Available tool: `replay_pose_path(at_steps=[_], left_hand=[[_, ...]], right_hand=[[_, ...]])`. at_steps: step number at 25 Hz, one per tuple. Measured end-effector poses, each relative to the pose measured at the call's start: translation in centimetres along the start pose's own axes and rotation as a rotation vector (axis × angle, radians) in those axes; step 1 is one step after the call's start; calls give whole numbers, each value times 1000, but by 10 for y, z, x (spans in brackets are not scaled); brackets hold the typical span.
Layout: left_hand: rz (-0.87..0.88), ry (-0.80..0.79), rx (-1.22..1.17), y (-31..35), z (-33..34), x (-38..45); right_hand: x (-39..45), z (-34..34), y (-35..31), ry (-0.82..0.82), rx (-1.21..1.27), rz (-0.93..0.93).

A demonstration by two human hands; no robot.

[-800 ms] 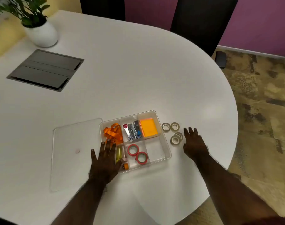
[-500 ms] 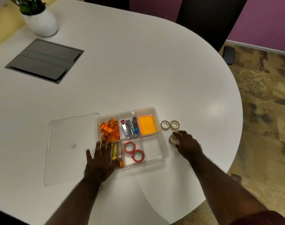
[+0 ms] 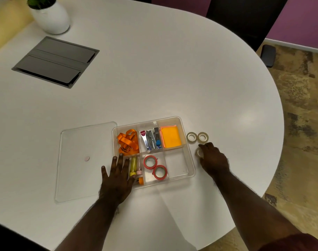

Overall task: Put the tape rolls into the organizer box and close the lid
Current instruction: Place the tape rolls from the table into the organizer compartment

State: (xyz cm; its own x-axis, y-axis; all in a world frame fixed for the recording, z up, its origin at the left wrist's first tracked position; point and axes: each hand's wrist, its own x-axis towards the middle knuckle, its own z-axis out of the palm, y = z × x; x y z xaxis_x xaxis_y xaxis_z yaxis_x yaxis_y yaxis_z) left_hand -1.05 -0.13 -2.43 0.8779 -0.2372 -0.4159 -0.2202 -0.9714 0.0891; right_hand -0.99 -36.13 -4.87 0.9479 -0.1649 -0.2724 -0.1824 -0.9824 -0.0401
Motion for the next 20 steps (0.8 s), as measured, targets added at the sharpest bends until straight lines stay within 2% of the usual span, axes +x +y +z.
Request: replay_pose_path(at_steps=[4,7,10,14,17,20], left_hand=[[-21,10,34,3,1,-1],[5,33,27,4,4,-1],[19,33,1,6,7,-1],[17,32,-21,8,5,0],[14,29,-34,7,7,1],[11,32,-53,7,7,2]], right_hand=[[6,-21,-8,162,324,29],[6,-39,-32,216,405,-166],[-5,-34,-67,96,253,-352],[-6,-12,-103,-63,125,-189],[-1,-1,-117,-123,215,-110],[1,2,-117,-144,271,-107]])
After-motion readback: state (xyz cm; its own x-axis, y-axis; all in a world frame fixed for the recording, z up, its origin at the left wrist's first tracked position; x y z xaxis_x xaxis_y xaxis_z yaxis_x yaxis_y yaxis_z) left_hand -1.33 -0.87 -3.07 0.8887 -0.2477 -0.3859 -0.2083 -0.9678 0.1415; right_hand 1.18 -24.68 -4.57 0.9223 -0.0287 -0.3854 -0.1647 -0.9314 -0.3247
